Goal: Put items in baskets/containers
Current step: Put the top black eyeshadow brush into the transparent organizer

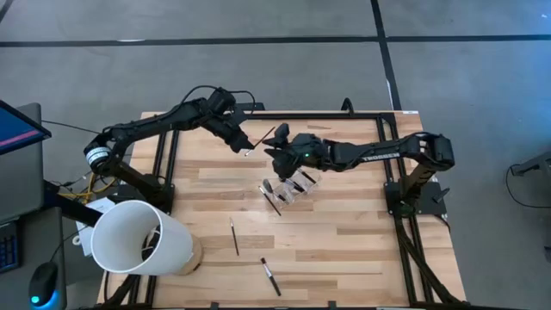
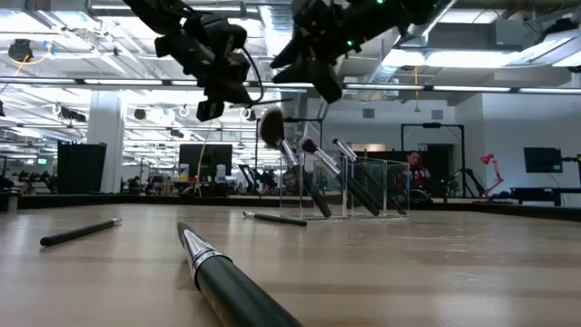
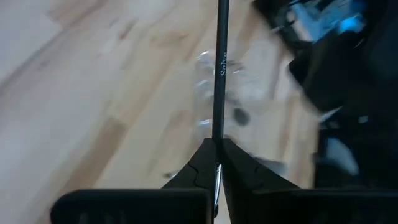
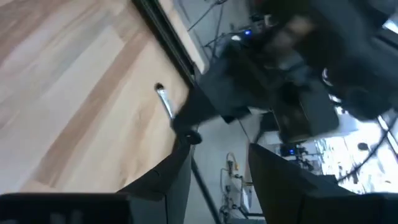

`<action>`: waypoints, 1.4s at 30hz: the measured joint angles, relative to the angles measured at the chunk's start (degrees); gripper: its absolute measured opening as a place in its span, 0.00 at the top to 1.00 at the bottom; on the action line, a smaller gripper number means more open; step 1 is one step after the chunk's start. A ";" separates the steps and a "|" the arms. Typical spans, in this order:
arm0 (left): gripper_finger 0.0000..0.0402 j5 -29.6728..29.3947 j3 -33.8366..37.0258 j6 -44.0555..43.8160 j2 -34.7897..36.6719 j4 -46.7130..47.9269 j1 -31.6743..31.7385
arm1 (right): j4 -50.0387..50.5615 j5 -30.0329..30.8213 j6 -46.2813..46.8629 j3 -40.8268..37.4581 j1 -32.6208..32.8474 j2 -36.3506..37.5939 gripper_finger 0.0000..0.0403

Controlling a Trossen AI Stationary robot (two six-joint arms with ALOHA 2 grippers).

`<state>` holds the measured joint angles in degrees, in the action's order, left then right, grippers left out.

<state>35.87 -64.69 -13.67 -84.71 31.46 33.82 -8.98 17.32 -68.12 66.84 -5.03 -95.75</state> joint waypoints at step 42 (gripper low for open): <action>0.97 6.85 -0.07 -6.80 0.92 -5.79 -2.78 | -2.73 -1.16 -3.50 0.93 -1.10 -3.95 0.81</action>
<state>42.72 -64.75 -20.47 -83.79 25.67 31.05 -11.70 16.16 -71.61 67.77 -6.13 -99.70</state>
